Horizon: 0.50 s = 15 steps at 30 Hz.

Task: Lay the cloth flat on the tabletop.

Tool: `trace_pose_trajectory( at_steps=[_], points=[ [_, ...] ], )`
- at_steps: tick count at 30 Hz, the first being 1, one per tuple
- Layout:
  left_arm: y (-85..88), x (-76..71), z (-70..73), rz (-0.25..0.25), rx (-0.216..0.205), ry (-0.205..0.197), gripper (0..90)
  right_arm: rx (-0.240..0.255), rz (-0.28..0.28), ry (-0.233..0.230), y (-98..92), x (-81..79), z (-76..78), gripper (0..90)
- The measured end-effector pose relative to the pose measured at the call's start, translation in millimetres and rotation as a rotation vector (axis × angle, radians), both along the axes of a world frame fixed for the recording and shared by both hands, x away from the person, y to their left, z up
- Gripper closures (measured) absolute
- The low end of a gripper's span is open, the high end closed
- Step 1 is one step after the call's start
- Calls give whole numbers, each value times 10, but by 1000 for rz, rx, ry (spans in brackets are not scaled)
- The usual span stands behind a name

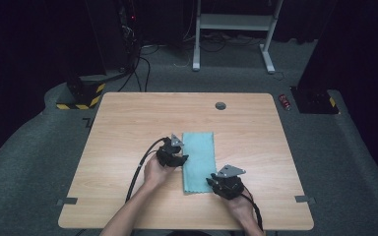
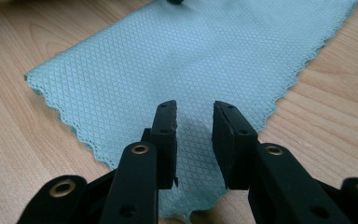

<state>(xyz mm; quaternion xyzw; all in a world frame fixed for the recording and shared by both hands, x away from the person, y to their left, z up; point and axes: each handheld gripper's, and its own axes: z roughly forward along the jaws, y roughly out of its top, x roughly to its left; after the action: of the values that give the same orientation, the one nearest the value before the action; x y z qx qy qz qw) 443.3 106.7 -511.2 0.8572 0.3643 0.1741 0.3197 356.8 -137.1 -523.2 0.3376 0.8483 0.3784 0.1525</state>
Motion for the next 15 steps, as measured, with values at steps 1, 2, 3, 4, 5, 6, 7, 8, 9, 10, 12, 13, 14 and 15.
trace_pose_trajectory(
  at_steps=[1, 2, 3, 4, 5, 6, 7, 8, 9, 10, 12, 13, 14, 15],
  points=[
    [24, -16, -6, 6, -11, 2, 545, -1, 1, -2, 0, 1, 0, 705],
    [48, -29, -6, 12, -20, 5, 545, -2, 0, -2, 1, -1, 0, 705],
    [65, -44, -3, 21, -28, 6, 544, -3, 1, -3, 2, -1, 0, 705],
    [80, -63, 7, 21, -31, 7, 544, -4, 2, -4, 2, -1, 0, 705],
    [88, -87, 19, 22, -48, 8, 543, -3, 2, -3, 1, -1, 0, 705],
    [92, -108, 30, 19, -70, 9, 541, -4, 3, -5, 1, 0, -1, 705],
    [90, -144, 50, 13, -92, 11, 539, -4, 2, -4, 1, -1, 0, 705],
    [79, -183, 66, 5, -113, 11, 536, -4, 2, -4, 2, -1, 0, 705],
    [65, -222, 78, -5, -136, 16, 532, -4, 2, -4, 1, -1, 0, 705],
    [44, -258, 82, -17, -154, 23, 528, -4, 2, -4, 2, -1, 0, 705],
    [-5, -321, 74, -41, -161, 39, 515, -5, 2, -4, 2, -1, 0, 705],
    [-27, -351, 59, -48, -155, 45, 514, -4, 2, -4, 2, -1, 0, 705],
    [-43, -381, 38, -51, -143, 49, 515, -4, 3, -4, 1, -1, 0, 705],
    [-50, -410, 11, -50, -130, 54, 516, -5, 4, -4, 1, -1, 0, 705]
  ],
)
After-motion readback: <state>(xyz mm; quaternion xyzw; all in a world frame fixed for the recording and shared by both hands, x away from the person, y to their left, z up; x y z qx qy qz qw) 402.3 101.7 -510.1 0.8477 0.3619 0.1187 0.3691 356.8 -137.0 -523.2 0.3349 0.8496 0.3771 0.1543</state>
